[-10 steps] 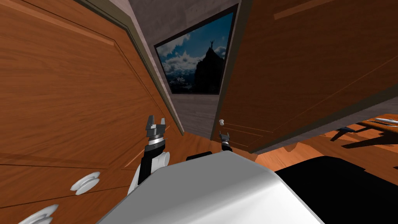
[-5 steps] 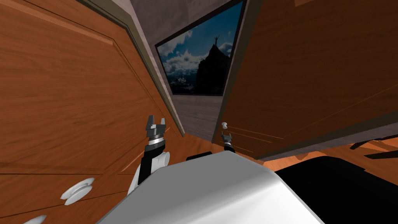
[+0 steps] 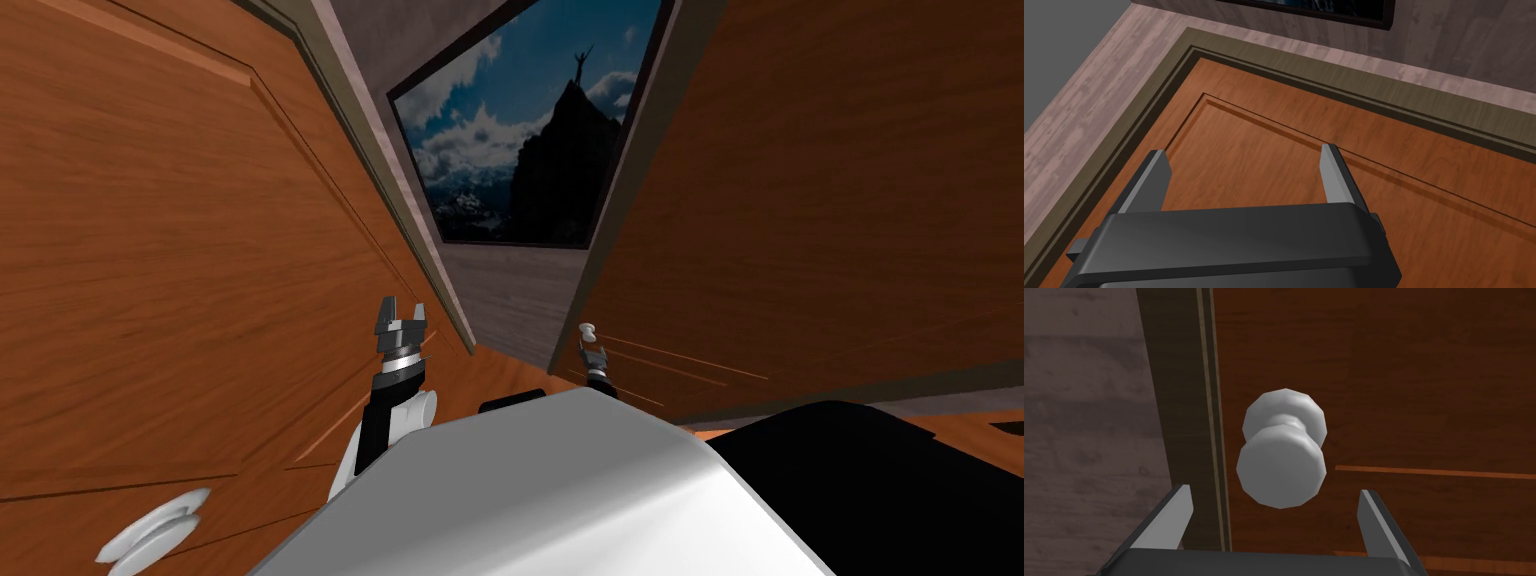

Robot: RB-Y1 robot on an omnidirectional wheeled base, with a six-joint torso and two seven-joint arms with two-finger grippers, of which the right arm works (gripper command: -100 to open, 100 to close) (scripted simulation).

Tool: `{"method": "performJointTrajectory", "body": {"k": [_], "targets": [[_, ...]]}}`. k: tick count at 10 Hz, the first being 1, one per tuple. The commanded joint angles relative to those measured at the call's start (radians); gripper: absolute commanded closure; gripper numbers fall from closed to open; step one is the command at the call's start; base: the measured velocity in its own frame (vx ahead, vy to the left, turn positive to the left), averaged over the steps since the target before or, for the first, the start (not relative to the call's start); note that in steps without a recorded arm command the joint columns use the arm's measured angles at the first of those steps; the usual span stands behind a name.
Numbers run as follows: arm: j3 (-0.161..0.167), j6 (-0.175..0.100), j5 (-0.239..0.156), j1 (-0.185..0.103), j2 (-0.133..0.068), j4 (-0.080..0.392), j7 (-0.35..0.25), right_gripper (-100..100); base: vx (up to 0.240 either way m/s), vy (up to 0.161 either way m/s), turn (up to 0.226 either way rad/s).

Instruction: Pull the door open

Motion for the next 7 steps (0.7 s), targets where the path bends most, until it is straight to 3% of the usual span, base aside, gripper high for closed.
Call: {"method": "performJointTrajectory", "body": {"k": [1, 5, 6, 7], "targets": [[-0.001, -0.01, -0.002, -0.006, -0.024, 0.032, -0.032, -100, 0.089, -0.004, 0.026], [-0.007, -0.024, -0.009, -0.002, -0.074, 0.071, -0.094, -100, 0.123, -0.003, 0.032], [-0.004, -0.027, -0.007, -0.007, -0.07, 0.078, -0.09, -100, 0.07, -0.006, 0.01], [-0.004, -0.027, -0.007, -0.007, -0.07, 0.078, -0.09, 100, -0.01, -0.001, -0.014]]}}
